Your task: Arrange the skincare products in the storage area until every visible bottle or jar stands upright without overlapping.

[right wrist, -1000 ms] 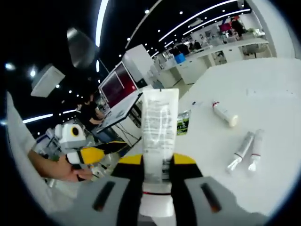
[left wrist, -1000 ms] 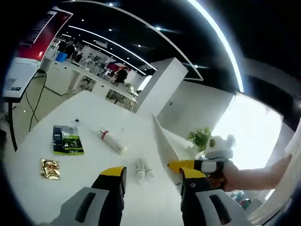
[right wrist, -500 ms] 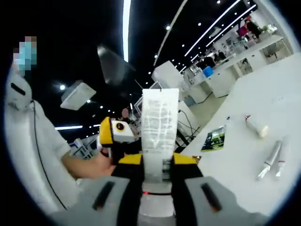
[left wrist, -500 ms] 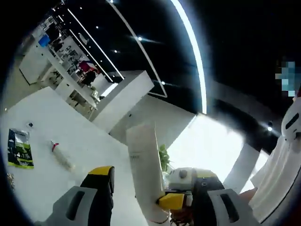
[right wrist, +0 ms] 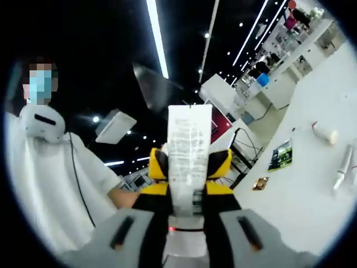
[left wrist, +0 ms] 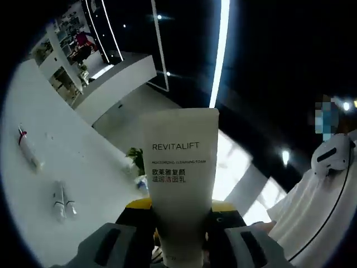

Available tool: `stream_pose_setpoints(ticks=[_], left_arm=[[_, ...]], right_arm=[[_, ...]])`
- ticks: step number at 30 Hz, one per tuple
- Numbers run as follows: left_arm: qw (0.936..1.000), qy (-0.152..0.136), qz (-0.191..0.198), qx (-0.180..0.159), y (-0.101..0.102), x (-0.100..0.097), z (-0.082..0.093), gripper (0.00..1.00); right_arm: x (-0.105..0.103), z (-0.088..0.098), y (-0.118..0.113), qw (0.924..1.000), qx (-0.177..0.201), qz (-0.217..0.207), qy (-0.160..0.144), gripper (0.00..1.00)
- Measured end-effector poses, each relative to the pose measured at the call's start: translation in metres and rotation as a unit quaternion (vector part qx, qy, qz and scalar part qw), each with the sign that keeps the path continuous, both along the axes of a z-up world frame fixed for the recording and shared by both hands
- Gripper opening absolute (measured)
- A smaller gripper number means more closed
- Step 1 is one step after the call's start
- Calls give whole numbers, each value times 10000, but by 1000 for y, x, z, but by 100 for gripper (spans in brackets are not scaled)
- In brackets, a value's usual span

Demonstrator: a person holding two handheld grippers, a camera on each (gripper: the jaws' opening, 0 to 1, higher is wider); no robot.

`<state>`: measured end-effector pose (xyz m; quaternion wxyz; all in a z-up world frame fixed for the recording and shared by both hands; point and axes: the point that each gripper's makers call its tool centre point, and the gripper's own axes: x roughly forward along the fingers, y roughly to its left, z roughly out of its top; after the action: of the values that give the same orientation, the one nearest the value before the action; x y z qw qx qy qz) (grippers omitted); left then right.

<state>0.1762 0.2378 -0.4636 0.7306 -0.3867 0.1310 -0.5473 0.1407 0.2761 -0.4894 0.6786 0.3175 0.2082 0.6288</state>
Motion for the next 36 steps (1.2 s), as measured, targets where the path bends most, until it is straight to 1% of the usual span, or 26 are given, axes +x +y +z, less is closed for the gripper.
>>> stream_pose_setpoints(ticks=[1, 3, 4, 5, 6, 8, 9, 11, 12, 14, 16, 17, 19, 20, 22, 25, 26, 27, 28, 30, 31, 32, 34, 35, 36], left_arm=[[10000, 33, -9, -54, 0, -1, 0, 33], [9999, 89, 128, -29, 0, 0, -2, 31], [9999, 93, 102, -17, -1, -1, -1, 30], [9999, 92, 118, 18, -2, -2, -2, 29], [9995, -6, 262, 173, -2, 0, -5, 28], [9996, 37, 199, 184, -4, -2, -5, 27], [9994, 10, 247, 248, -5, -2, -5, 27], [9982, -109, 343, 489, -6, 1, -10, 26], [9981, -86, 317, 513, -7, 0, -11, 25], [9970, -96, 368, 672, -9, 3, -16, 25], [9946, -144, 454, 922, -10, 5, -22, 25], [9906, -308, 609, 1188, -9, 8, -26, 25], [9885, -352, 662, 1315, -10, 9, -26, 25], [9864, -405, 746, 1406, -9, 11, -27, 25], [9838, -424, 787, 1556, -8, 13, -31, 25], [9761, -448, 966, 1893, -3, 21, -40, 25], [9720, -453, 1083, 2036, 1, 24, -43, 25], [9688, -457, 1171, 2135, 4, 27, -44, 25], [9632, -469, 1238, 2341, 7, 29, -49, 25], [9508, -610, 1406, 2694, 12, 32, -55, 25], [9451, -698, 1464, 2837, 12, 33, -56, 25], [9403, -722, 1504, 2968, 11, 33, -59, 25], [9355, -843, 1490, 3092, 8, 31, -60, 25], [9313, -938, 1487, 3191, 5, 30, -61, 25], [9319, -946, 1425, 3199, 2, 29, -62, 25]], right_arm=[[0, 0, 0, 10000, 10, 5, -7, 22], [-1, 1, 0, 10000, 23, -33, -7, 23], [-2, 0, -1, 10000, 37, -16, 35, 23], [-2, -1, -1, 10000, 25, -39, 62, 24], [-1, -2, -2, 9999, -24, -115, 57, 24], [-3, -3, -4, 9998, -74, -135, 85, 25], [-2, -5, -6, 9996, -182, -229, 61, 27], [1, -10, -8, 9988, -351, -354, -30, 28], [2, -11, -9, 9983, -422, -388, -39, 29], [3, -16, -11, 9969, -617, -479, -65, 29], [5, -20, -14, 9950, -823, -550, -88, 30], [6, -23, -17, 9934, -947, -628, -138, 30], [8, -33, -23, 9888, -1302, -719, -110, 33], [9, -37, -26, 9861, -1462, -765, -176, 35], [9, -40, -30, 9824, -1661, -806, -298, 38], [6, -32, -37, 9828, -1653, -766, -299, 40], [13, -31, -43, 9778, -1805, -960, -460, 40], [21, -26, -48, 9714, -1898, -1209, -762, 39], [26, -21, -50, 9659, -1949, -1428, -924, 39], [29, -7, -46, 9660, -1877, -1528, -910, 41], [30, 0, -42, 9648, -1861, -1565, -1005, 41], [33, 6, -37, 9637, -1831, -1624, -1065, 41], [38, 13, -30, 9615, -1859, -1713, -1076, 42], [46, 19, -26, 9574, -1869, -1910, -1097, 42], [51, 20, -23, 9553, -1911, -1999, -1049, 41]])
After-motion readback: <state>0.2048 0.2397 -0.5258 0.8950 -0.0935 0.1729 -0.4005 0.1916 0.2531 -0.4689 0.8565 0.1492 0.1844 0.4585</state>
